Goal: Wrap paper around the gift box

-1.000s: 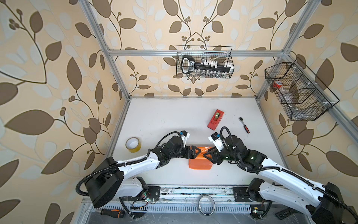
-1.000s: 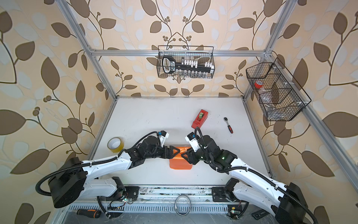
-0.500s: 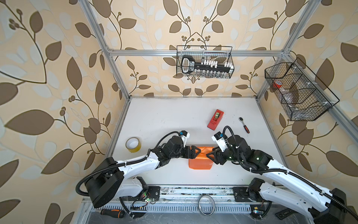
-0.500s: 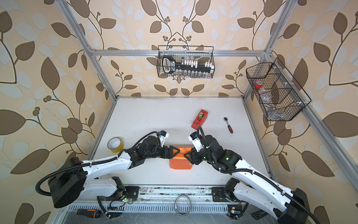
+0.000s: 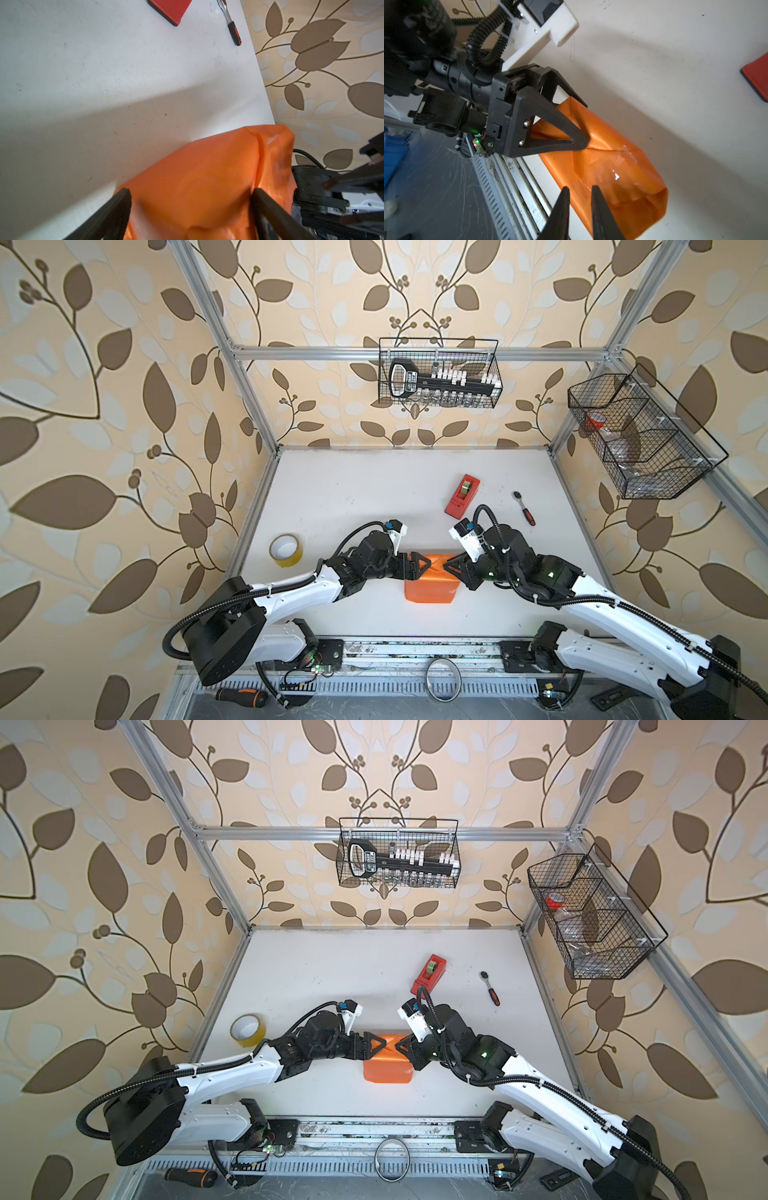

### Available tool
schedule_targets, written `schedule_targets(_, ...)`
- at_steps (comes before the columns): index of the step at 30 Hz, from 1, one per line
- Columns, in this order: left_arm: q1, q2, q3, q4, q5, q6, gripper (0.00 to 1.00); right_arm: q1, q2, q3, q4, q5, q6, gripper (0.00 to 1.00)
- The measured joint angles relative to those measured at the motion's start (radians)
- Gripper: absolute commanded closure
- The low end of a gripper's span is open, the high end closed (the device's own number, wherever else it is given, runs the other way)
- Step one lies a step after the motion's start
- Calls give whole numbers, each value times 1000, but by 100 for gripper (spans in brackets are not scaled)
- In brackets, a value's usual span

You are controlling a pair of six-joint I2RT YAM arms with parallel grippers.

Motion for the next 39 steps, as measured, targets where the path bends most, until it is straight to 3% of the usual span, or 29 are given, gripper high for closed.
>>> schedule_targets(23,0,8,7,-2,3,8,9,30,64,-34,18,2,12,94)
schedule_targets(39,0,14,10,1,6,14,10,79,61,-39,35,-7,25,93)
